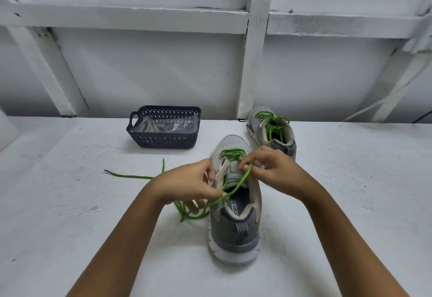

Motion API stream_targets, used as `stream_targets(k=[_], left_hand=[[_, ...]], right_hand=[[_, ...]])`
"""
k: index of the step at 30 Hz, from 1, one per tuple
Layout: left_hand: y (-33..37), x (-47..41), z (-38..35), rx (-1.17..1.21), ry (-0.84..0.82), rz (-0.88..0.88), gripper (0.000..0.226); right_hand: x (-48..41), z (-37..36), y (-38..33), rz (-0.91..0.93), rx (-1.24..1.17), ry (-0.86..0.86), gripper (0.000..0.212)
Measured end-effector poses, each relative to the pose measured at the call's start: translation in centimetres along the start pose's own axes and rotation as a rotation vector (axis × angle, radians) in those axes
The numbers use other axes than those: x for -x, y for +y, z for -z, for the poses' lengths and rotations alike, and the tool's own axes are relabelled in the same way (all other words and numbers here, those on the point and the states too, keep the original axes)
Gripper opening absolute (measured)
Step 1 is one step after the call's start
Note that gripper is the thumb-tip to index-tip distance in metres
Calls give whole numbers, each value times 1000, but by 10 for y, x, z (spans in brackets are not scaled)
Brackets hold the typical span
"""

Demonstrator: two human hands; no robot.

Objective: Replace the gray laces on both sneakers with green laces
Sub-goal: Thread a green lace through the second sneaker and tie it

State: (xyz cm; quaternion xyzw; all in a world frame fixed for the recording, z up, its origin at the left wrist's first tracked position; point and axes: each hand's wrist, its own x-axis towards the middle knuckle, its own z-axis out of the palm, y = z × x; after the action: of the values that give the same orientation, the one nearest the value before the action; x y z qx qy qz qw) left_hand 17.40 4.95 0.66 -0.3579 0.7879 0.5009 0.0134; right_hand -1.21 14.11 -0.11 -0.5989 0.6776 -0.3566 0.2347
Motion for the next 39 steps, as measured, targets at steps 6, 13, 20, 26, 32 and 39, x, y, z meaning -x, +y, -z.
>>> stream_targets(k=[6,13,20,26,32,39], left_hand=[[-3,-2,0,-249,10,-23,19],[20,8,24,250,93,-282,19],[72,4,46,942,-33,-356,18],[88,-19,58,1101,-55,-383,21],[50,-36,53,871,-12,-234,41],[-4,-36,38,694,-172,-216,19]], right_hand=[[6,4,-4,-58,29,-48,40],[5,7,-12,-49,-94,52,37],[-6,1,-48,16,85,-256,44],[-22,-20,-65,19,-12,-216,28],[-36,8,-69,-86,-800,16,30],[-70,49,-50,-174,-1210,397,31]])
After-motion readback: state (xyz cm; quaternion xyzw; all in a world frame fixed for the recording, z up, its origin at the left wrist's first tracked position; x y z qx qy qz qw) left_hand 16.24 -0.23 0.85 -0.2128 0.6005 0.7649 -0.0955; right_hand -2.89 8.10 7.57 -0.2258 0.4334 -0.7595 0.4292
